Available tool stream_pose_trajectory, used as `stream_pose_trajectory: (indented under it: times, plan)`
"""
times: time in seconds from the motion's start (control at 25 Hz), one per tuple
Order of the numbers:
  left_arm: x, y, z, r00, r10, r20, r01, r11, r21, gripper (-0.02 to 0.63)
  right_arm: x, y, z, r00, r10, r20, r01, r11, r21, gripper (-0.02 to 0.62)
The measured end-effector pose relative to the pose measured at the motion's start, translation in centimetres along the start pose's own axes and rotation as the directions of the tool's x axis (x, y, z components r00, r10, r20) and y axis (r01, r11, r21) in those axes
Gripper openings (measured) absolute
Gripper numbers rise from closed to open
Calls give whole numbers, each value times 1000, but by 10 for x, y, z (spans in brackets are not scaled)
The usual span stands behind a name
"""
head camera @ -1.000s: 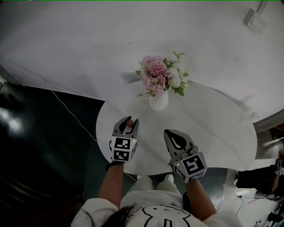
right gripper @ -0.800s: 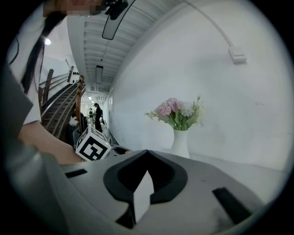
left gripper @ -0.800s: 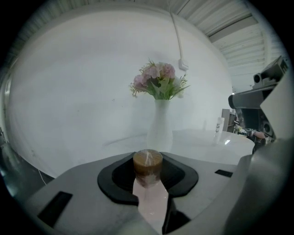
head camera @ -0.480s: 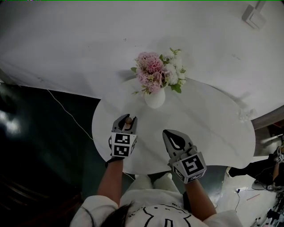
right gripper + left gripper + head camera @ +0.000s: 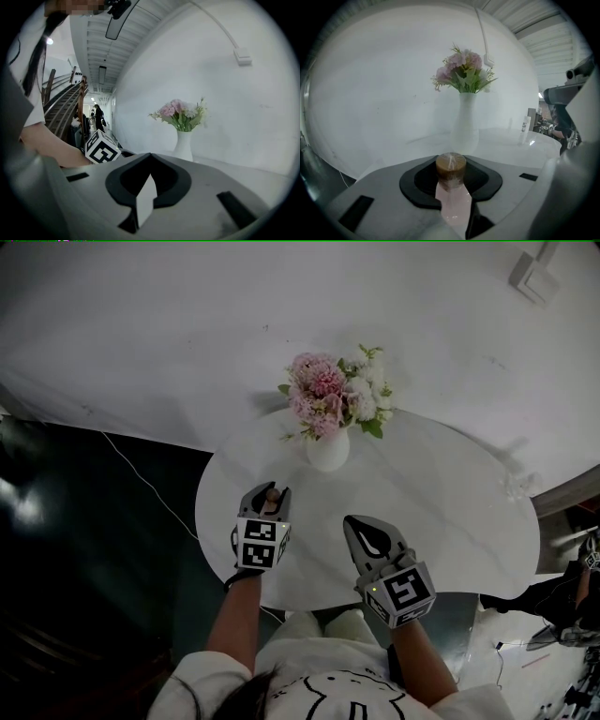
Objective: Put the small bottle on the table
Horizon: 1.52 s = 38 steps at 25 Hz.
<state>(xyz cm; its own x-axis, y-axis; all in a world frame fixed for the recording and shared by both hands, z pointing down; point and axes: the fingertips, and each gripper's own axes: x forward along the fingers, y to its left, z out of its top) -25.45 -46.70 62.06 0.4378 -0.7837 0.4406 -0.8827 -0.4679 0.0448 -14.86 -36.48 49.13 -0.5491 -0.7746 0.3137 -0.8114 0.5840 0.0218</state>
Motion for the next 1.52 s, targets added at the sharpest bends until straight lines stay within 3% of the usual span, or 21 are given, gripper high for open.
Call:
stream_pose_trajectory:
  times: [0.76,0.8,0.88,0.96,1.12,1.52]
  plan:
    - [-2,-5,-7,999,-8,-38,9,1000,26,133,-16,8,6,999,13,29,-12,999,-30,-5]
    - [-2,-5,-7,999,-7,-39,8,1000,21,152,-18,9,7,999,15,31,-14,999,-30,-5]
    - [-4,-6,-5,999,0,-39,1,1000,9,269,-22,10,8,999,17,35,-16,999,-32,-5]
    - [-6,-7,-2,999,8,-37,-8,1000,6,310,-26,11,9,999,18,38,-17,999,-30,-5]
    - [-10,-12,1,999,5,-35,-5,1000,18,453,-34,16,13,999,25,47,-24,999,-29,-5]
    - [-51,-18,19,1000,-18,-7,18,1000,11,454,-50,20,37,994,-16,105,15,1000,11,-5]
